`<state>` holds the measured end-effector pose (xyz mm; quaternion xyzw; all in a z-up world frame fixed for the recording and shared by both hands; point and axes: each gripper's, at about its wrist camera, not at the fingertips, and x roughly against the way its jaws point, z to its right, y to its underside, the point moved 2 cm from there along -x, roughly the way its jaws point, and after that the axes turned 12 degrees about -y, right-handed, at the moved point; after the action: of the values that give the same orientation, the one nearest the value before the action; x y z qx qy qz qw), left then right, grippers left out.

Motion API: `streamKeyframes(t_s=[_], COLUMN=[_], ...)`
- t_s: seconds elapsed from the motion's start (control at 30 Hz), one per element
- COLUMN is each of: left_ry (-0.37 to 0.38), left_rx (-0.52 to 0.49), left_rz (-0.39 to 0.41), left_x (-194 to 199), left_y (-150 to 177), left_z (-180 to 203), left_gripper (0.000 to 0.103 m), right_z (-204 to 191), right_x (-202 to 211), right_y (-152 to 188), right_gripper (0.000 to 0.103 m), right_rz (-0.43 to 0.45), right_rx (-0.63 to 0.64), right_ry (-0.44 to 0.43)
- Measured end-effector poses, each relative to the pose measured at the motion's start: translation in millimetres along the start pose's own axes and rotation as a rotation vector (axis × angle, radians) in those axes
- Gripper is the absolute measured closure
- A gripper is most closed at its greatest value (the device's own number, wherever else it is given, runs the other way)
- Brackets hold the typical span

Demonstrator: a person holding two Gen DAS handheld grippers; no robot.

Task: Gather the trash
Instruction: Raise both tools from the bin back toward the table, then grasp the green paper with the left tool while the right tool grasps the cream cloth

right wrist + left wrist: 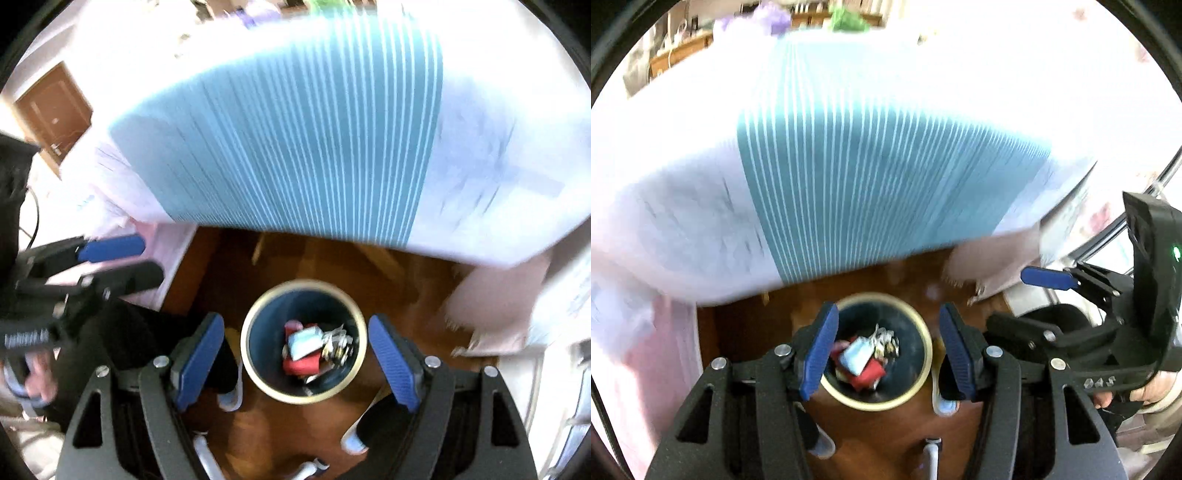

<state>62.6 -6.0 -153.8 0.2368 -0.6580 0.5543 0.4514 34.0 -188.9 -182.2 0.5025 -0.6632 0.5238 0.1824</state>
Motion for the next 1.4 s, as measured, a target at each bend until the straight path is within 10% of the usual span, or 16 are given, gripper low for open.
streamKeyframes(t_s=[0.63, 1.03, 1.4], left_ry=[-0.071, -0.184, -0.203], left_rx=[-0.070, -0.132, -0.150], left_rz=[0.255, 0.190, 0.059], left_x=[96, 17, -98], left_y=[-189, -342, -446], left_z=[20, 26, 10], left_gripper=[0.048, 0.047, 0.040], right_z=[-26, 74, 165], right_x=[146, 146, 57], right_y=[-149, -301, -406], right_gripper=[0.022, 0.022, 0.022], right_rz=[0.376, 0.389, 0.235], right_rx=[0.225, 0.210, 0.306], right_ry=[0.102, 0.264, 0.418])
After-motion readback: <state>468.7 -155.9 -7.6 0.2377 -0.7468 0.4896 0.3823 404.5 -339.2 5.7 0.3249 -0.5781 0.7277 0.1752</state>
